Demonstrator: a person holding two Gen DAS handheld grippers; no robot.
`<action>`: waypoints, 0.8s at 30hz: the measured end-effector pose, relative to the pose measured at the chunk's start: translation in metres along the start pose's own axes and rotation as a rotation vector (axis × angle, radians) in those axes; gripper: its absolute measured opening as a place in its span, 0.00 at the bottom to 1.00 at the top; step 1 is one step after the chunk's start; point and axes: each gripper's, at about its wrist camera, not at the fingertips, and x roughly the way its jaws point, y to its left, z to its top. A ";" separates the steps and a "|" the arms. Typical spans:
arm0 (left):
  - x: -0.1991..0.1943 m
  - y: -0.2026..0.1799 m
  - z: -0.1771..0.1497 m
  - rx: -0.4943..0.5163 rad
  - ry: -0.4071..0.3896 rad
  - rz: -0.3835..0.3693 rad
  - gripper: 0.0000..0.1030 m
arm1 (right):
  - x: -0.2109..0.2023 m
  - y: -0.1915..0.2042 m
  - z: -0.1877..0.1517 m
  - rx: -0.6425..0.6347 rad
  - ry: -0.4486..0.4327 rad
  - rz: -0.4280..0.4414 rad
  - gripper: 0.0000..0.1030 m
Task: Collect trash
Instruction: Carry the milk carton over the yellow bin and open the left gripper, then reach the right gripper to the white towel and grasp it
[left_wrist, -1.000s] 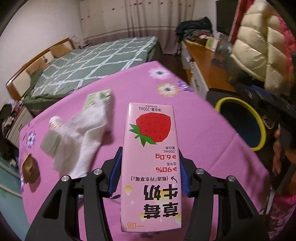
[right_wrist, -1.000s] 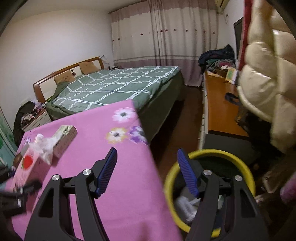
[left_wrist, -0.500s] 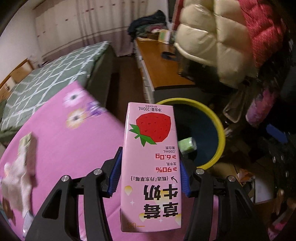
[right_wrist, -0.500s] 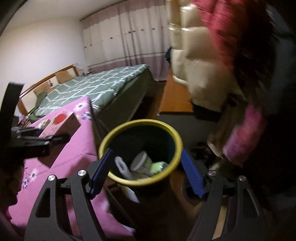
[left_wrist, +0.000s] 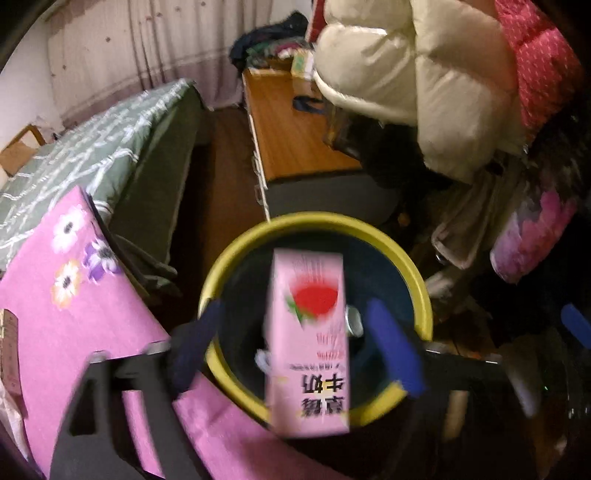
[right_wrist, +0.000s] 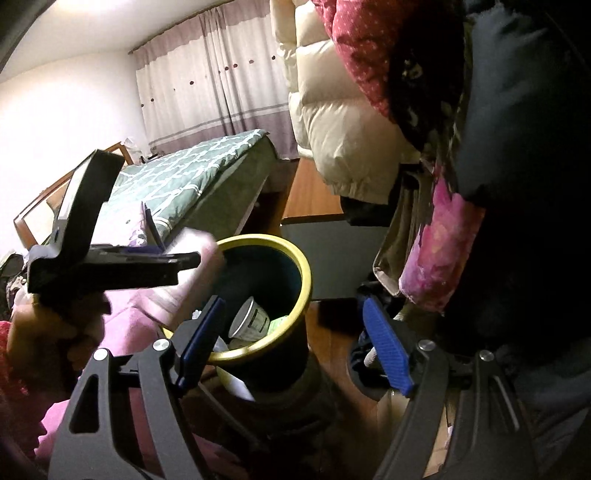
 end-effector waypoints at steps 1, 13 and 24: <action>-0.001 0.003 0.000 -0.004 -0.008 0.005 0.87 | 0.001 0.001 0.001 -0.002 0.004 0.000 0.71; -0.131 0.105 -0.061 -0.213 -0.246 0.113 0.91 | 0.015 0.055 0.002 -0.088 0.030 0.087 0.72; -0.251 0.239 -0.183 -0.437 -0.379 0.471 0.95 | 0.026 0.154 0.009 -0.239 0.034 0.228 0.72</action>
